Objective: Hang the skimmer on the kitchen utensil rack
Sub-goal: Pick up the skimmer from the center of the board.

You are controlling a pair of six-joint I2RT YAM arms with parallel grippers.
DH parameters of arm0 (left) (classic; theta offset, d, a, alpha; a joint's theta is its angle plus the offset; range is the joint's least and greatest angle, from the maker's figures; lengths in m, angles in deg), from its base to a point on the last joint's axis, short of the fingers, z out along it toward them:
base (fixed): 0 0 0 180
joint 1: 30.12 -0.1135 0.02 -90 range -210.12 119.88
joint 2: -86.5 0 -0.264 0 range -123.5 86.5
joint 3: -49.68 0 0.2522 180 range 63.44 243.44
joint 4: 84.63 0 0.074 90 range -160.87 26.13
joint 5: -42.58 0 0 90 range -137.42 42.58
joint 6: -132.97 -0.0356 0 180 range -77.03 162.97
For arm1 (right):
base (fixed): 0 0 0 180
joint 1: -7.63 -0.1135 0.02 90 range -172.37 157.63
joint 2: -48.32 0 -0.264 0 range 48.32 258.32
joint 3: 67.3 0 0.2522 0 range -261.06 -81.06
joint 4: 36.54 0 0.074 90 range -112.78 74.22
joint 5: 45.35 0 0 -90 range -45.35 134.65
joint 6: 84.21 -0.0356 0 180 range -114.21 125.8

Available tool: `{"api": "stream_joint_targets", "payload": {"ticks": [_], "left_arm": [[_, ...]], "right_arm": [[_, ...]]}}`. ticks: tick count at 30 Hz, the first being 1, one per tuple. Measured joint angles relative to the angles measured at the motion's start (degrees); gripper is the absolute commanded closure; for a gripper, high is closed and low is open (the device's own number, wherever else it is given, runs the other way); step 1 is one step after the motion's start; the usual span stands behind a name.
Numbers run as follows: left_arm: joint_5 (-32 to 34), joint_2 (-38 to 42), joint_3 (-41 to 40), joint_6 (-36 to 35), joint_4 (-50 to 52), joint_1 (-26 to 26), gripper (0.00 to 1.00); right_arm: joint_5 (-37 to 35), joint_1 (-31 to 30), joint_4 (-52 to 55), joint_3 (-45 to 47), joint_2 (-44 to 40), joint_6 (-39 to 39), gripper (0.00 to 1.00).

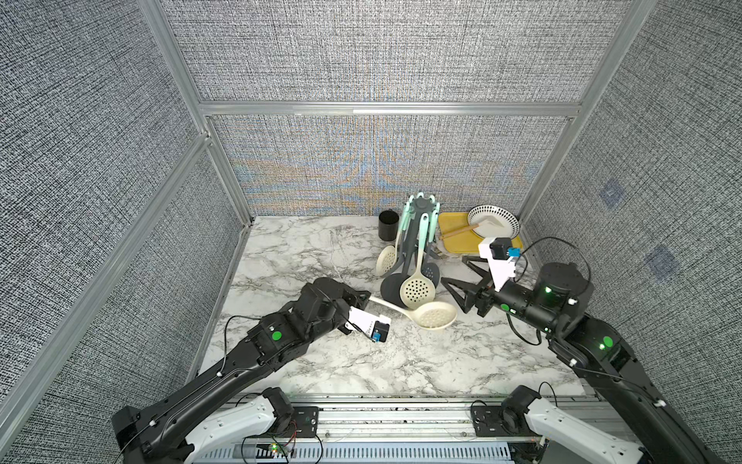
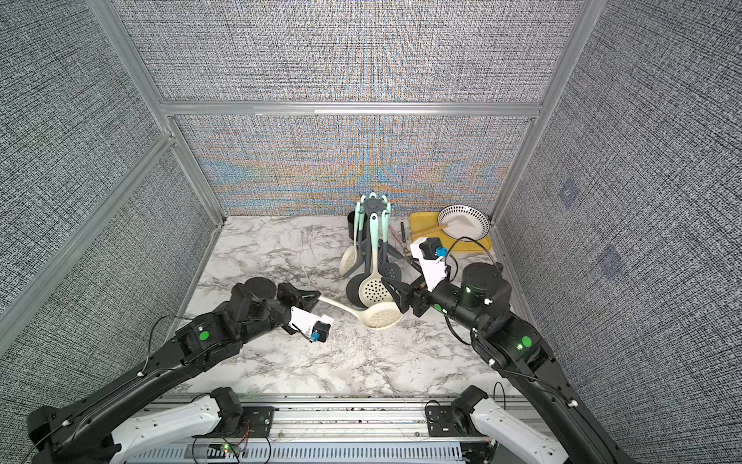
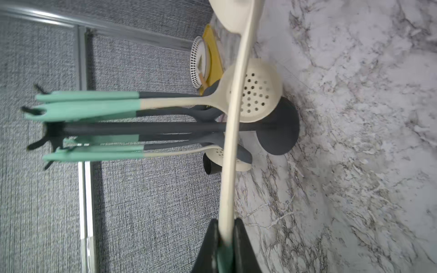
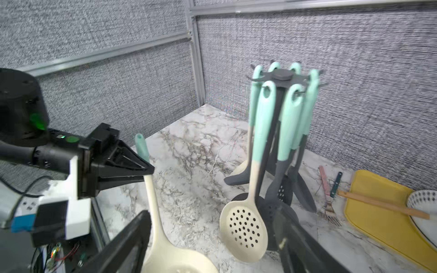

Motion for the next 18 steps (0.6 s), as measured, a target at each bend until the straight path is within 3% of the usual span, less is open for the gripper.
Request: {"api": "stream_joint_targets", "payload": {"ticks": [8, 18], "left_arm": [[2.82, -1.07, -1.36, -8.00, -5.84, 2.60, 0.98], [2.64, -2.16, -1.99, -11.56, -13.97, 4.79, 0.98]], "right_arm": [[14.08, -0.50, 7.06, -1.27, 9.11, 6.82, 0.25], [14.78, -6.56, 8.39, -0.61, 18.36, 9.53, 0.30]]}}
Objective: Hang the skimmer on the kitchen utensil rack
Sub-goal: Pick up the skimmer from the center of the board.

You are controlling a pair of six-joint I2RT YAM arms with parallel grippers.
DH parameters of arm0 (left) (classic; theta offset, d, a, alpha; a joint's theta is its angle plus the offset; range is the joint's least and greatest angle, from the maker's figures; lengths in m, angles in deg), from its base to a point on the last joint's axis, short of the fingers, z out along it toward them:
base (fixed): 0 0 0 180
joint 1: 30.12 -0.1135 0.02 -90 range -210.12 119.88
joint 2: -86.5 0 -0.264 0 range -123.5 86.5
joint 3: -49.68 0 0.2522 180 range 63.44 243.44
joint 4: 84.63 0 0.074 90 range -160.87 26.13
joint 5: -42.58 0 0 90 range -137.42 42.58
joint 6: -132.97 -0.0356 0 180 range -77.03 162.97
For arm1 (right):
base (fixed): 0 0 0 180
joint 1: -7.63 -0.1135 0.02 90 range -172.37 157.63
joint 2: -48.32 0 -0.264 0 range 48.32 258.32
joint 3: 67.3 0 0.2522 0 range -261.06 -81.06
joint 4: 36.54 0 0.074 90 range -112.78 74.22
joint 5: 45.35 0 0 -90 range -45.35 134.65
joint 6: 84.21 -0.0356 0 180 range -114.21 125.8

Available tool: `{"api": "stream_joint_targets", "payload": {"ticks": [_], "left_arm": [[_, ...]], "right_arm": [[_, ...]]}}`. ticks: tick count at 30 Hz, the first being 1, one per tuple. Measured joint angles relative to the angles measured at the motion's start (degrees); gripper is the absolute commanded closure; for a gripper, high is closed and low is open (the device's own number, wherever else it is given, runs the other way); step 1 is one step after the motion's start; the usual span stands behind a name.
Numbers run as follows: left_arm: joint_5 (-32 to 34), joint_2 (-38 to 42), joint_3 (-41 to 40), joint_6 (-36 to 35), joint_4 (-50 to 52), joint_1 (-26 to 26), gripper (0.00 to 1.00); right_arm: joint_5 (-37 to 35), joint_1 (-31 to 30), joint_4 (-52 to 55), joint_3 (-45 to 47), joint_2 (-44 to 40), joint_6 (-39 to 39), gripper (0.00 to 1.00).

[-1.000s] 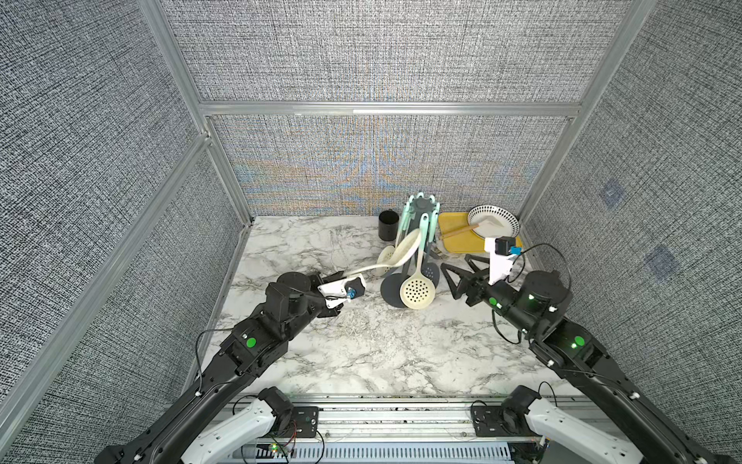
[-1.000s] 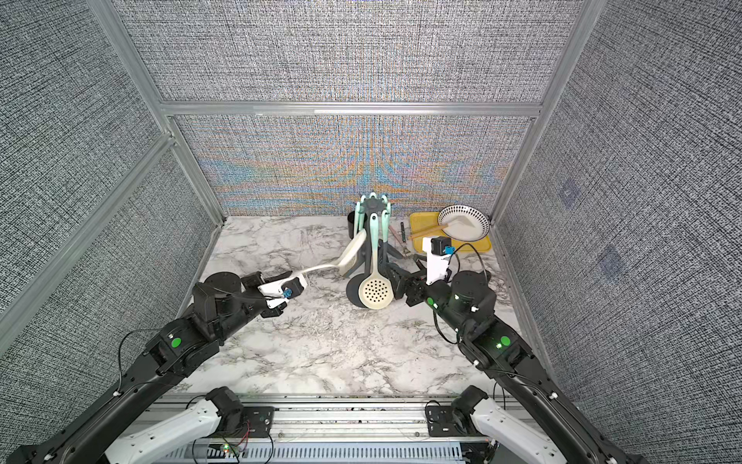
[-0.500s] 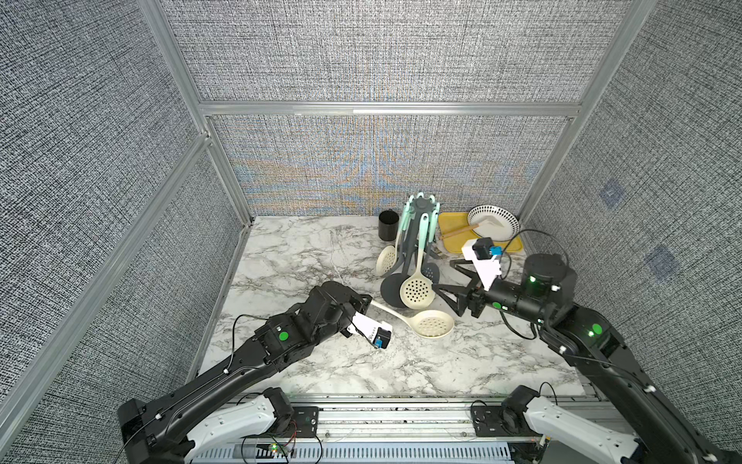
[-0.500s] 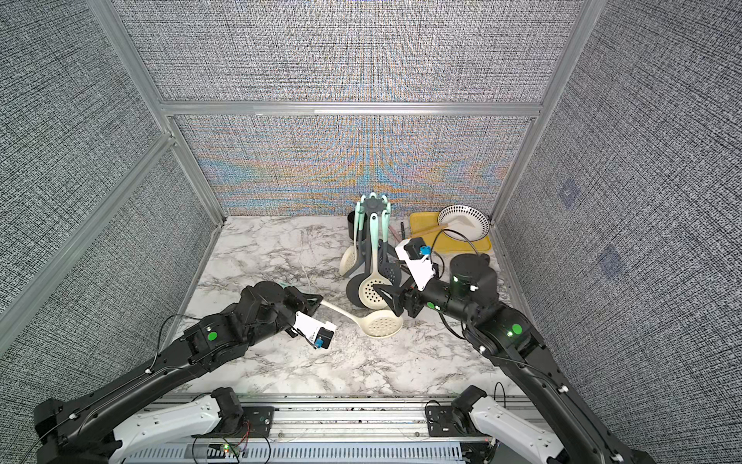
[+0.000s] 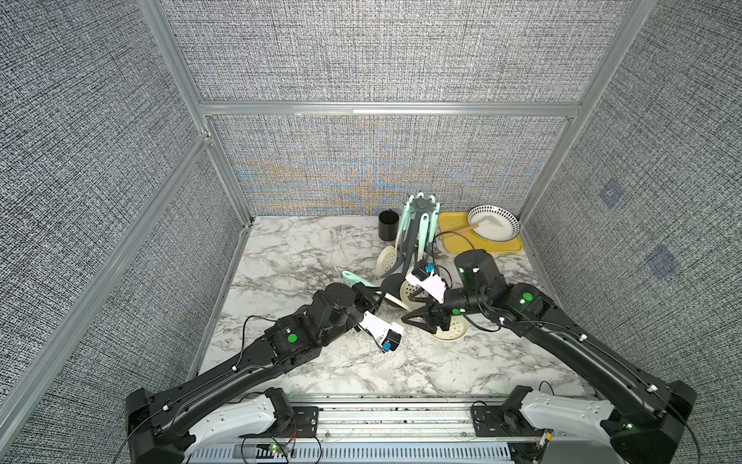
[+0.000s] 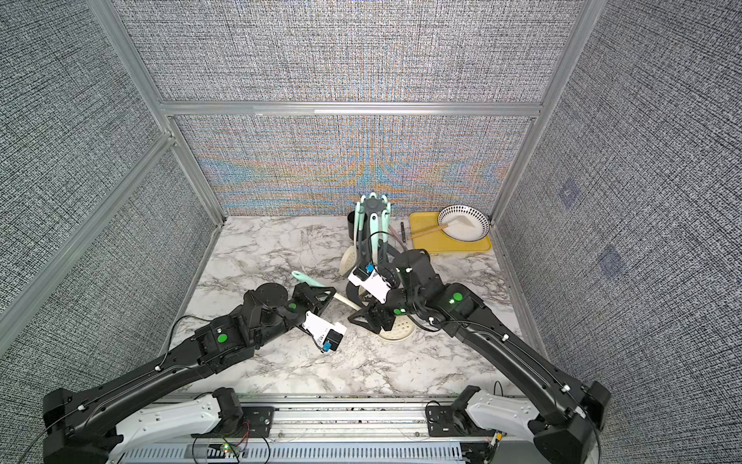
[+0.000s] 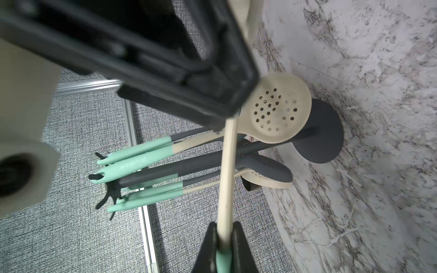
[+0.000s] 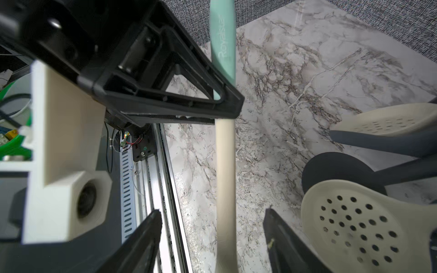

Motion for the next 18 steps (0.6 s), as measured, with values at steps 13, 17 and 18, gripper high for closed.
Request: {"api": "stream_joint_targets", "payload": {"ticks": [13, 17, 18], "left_arm": [[-0.42, 1.84, -0.94, -0.90, -1.95, 1.16, 0.98], [-0.68, 1.88, -1.05, -1.16, -2.01, 1.38, 0.99], [-0.76, 1.88, -1.05, -1.25, -2.10, 1.49, 0.99]], "right_arm": [[0.35, -0.35, 0.42, 1.42, -1.16, 0.96, 0.71], [2.05, -0.22, 0.15, 2.32, -1.90, 0.26, 0.99], [2.62, -0.20, 0.24, 2.49, -2.10, 0.09, 1.00]]}}
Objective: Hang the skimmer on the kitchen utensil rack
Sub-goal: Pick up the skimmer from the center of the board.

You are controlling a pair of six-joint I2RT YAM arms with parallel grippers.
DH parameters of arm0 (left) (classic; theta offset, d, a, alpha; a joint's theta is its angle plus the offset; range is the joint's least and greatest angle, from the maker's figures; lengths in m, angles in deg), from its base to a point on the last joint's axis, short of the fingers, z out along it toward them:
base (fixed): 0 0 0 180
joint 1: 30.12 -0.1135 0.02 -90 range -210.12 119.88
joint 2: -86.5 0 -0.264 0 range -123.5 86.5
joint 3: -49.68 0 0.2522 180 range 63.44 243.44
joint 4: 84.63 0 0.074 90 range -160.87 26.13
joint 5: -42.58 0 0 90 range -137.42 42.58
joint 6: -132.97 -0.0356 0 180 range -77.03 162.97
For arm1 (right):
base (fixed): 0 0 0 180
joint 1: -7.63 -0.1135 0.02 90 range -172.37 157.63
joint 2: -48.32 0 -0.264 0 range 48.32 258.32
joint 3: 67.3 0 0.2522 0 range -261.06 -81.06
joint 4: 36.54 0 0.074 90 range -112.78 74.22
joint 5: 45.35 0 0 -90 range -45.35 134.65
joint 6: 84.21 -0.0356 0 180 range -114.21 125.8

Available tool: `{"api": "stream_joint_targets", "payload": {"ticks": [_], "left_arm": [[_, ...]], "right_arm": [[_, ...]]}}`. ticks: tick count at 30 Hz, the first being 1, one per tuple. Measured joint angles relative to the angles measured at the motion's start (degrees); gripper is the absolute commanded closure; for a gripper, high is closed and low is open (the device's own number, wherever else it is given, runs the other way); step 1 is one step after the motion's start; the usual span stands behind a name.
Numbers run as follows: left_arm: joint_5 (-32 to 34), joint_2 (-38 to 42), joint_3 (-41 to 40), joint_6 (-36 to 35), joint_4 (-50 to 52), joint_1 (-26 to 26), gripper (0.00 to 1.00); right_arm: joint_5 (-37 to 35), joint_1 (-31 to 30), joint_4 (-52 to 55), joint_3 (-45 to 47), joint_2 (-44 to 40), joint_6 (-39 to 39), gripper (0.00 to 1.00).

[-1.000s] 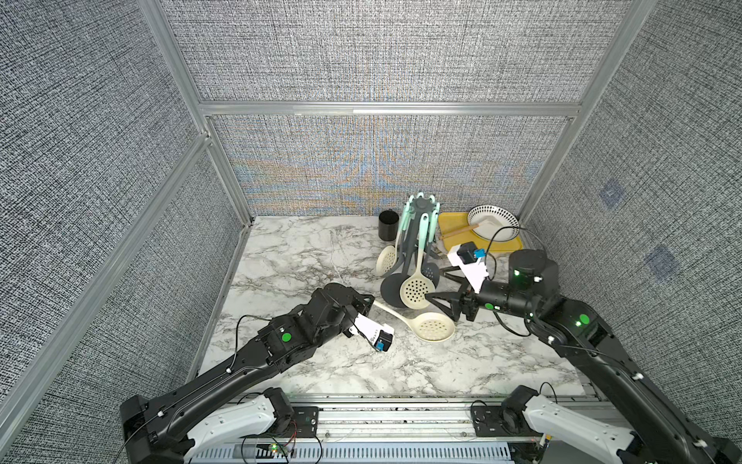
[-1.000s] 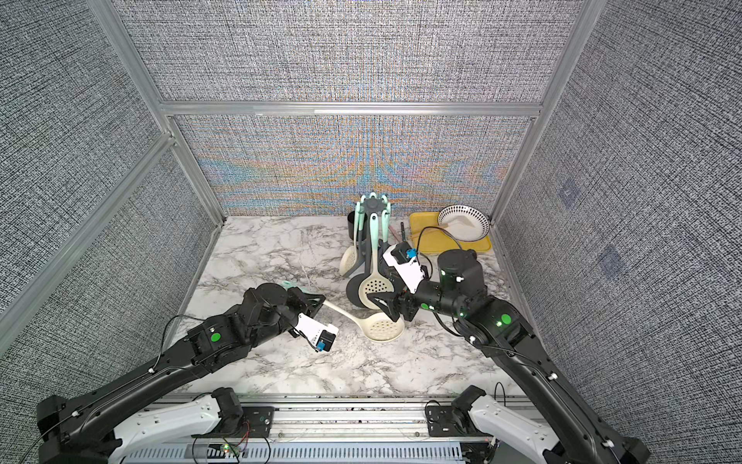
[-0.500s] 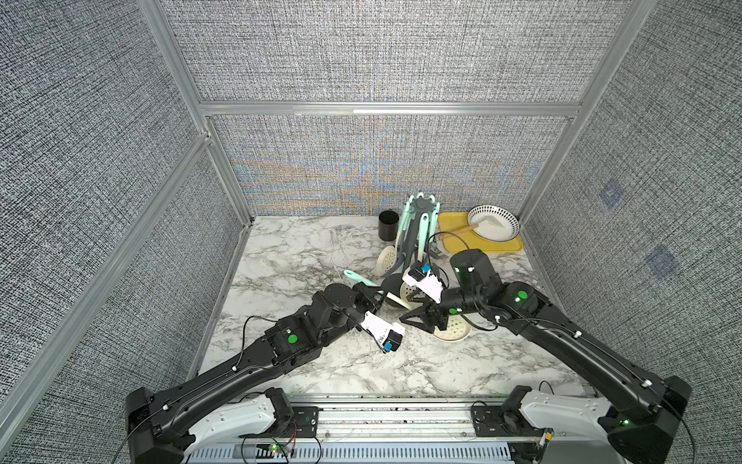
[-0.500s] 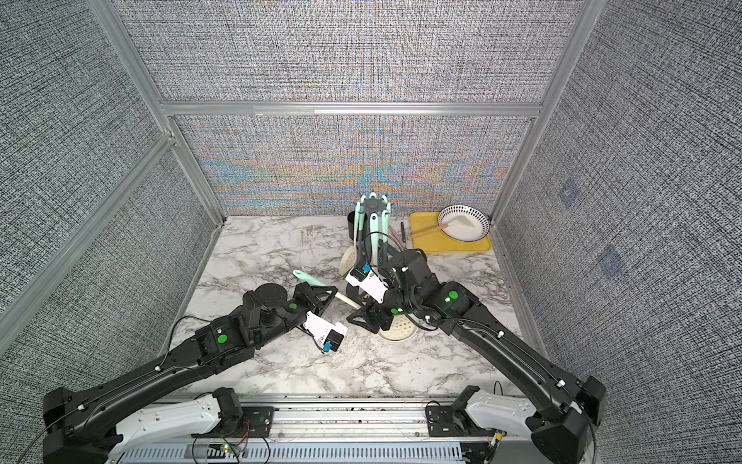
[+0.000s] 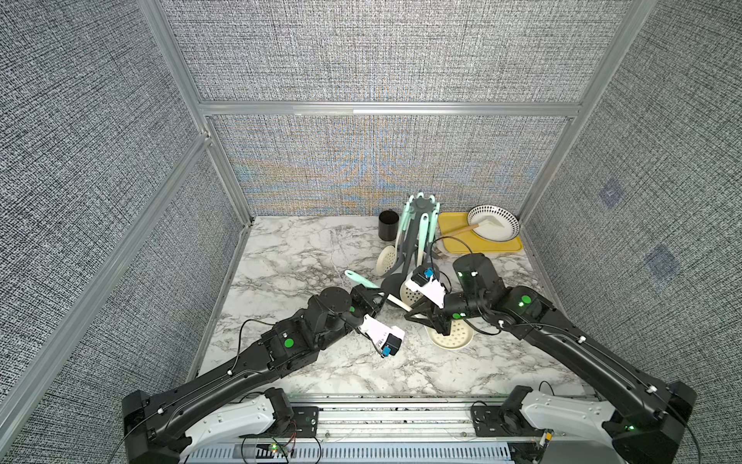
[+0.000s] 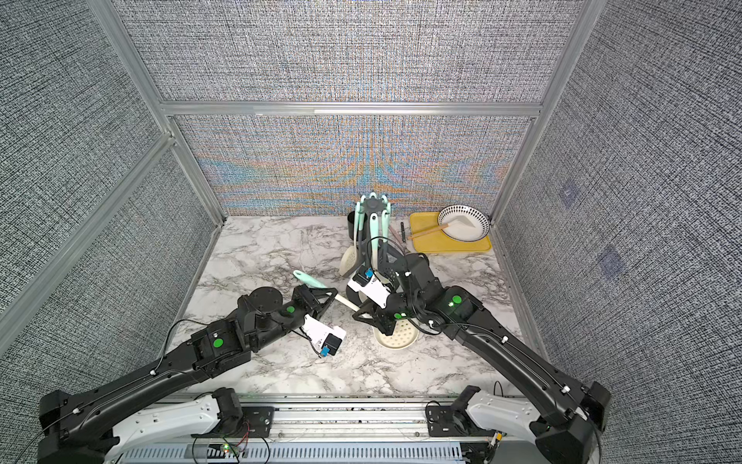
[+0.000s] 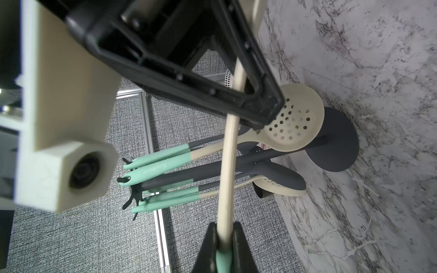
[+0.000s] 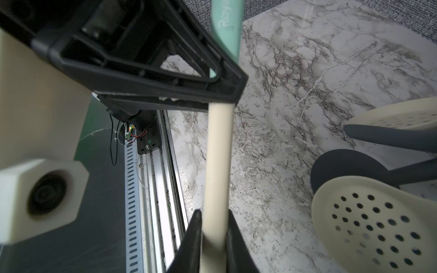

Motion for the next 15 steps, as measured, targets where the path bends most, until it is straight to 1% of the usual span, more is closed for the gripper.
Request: {"api": "stream_joint_targets", "payload": {"ticks": [2, 3, 4, 5, 6, 7, 9, 11, 13, 15], "left_arm": [[-0.24, -0.04, 0.00, -0.11, -0.22, 0.04, 0.98], [-0.26, -0.04, 0.02, -0.09, -0.33, 0.09, 0.85], [-0.24, -0.04, 0.11, 0.13, -0.39, 0.15, 0.78], [-0.24, -0.04, 0.37, 0.57, -0.37, 0.24, 0.51], [-0.09, -0.02, 0.96, 1.62, -0.50, 0.33, 0.13], [0.20, 0.07, 1.60, 2.64, -0.59, 0.31, 0.01], [0.57, 0.68, 3.48, 6.10, -0.70, 0.24, 0.01], [0.63, 1.86, 5.18, 12.37, -0.70, 0.26, 0.01], [0.42, 4.00, 5.90, 20.74, -0.72, 0.28, 0.01], [0.39, 6.88, 5.64, 30.64, -0.63, 0.31, 0.01]], "right_arm": [[0.26, -0.13, -0.15, 0.26, -0.42, -0.85, 1.00], [0.31, -0.07, -0.50, 0.50, -0.72, -1.03, 1.00], [0.28, -0.07, -0.87, 0.76, -1.05, -1.33, 1.00], [0.31, -0.07, -1.60, 1.20, -1.53, -1.70, 1.00], [0.42, -0.07, -2.19, 1.62, -2.01, -1.66, 1.00], [0.66, -0.17, -3.06, 2.03, -2.56, -1.73, 1.00], [0.26, -0.22, -5.40, 3.06, -4.04, -2.91, 1.00], [-1.33, -0.17, -7.87, 4.37, -5.81, -4.20, 1.00], [-4.09, -0.24, -10.69, 6.36, -8.02, -5.95, 1.00], [-7.98, -0.85, -13.94, 8.98, -10.62, -7.63, 1.00]]}}
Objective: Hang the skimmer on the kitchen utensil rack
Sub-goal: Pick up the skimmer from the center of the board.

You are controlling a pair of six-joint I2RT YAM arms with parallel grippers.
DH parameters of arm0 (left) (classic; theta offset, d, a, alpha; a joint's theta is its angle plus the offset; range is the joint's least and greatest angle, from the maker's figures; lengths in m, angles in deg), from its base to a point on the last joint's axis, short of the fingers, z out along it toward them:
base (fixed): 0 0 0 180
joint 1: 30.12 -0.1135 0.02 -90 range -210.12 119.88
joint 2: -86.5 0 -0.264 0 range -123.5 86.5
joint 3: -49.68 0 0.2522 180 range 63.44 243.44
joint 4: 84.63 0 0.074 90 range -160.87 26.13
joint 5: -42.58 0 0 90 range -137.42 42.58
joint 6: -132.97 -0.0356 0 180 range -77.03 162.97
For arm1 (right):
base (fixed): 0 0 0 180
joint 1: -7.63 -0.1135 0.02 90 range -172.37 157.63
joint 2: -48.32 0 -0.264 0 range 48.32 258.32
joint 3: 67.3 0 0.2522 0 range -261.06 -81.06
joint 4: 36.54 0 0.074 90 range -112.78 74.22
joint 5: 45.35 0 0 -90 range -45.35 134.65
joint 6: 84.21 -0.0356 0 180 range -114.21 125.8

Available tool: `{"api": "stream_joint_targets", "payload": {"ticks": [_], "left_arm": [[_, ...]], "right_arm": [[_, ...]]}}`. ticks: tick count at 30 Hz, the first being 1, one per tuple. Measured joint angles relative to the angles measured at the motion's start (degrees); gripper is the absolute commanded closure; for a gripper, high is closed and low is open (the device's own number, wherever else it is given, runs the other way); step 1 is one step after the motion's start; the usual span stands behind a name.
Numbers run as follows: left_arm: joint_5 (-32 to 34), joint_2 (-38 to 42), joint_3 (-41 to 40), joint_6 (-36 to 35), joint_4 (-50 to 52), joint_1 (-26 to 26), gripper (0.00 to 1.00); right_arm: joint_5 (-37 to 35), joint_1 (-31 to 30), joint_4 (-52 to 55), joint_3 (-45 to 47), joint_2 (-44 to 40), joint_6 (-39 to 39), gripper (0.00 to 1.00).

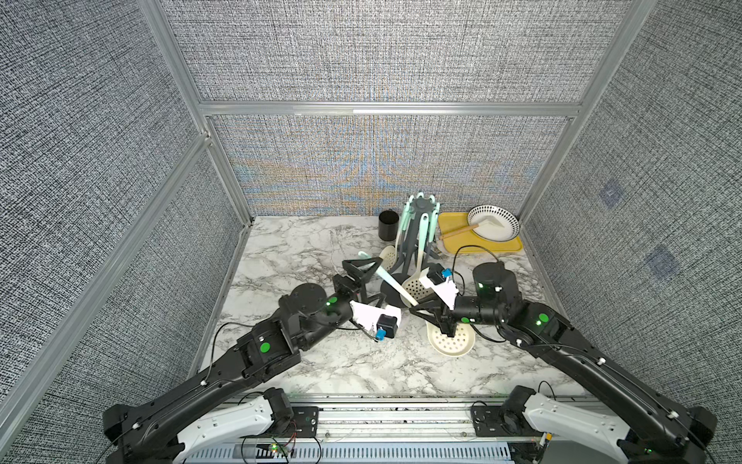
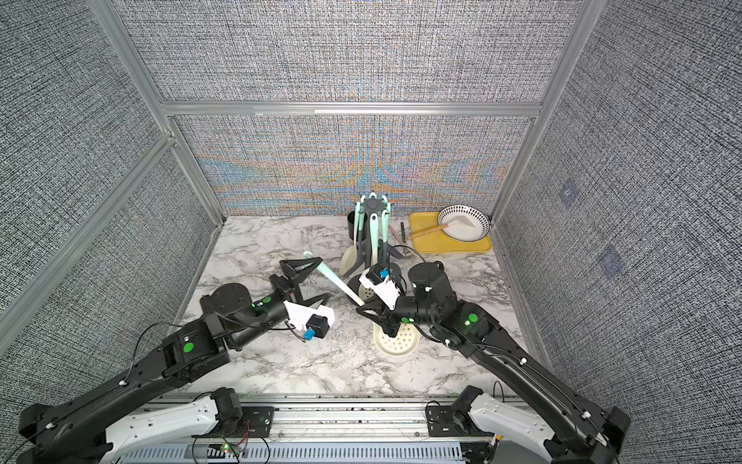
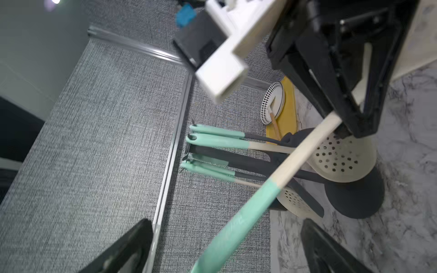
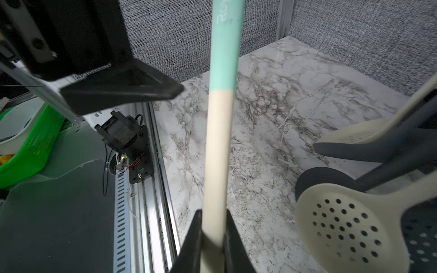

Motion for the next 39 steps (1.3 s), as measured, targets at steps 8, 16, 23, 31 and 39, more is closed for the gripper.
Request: {"api": "stream_joint_targets", "payload": {"ticks": [8, 16, 23, 31, 39], "left_arm": [[2.05, 7.30, -5.05, 49.03, -1.03, -0.04, 0.01], [7.61, 4.33, -7.85, 85.77, -3.13, -0.04, 0.09], [13.46, -0.74, -6.99, 93.64, -10.86, 0.00, 0.09], [16.50, -10.67, 0.52, 93.50, -16.37, 0.00, 0.12], [19.50, -17.33, 6.62, 91.67, -16.33, 0.39, 0.25]], "right_arm": [[-16.72, -7.48, -15.34, 11.56, -7.15, -5.44, 1.00], [-33.51, -13.64, -34.62, 20.20, -5.99, -4.90, 1.00], [-43.08, -14.21, -48.37, 18.56, 2.43, -4.81, 1.00], [-53.02, -18.34, -57.07, 17.31, 10.97, -5.31, 1.00], [-57.96, -20.76, -59.80, 15.15, 14.69, -4.42, 1.00]]}}
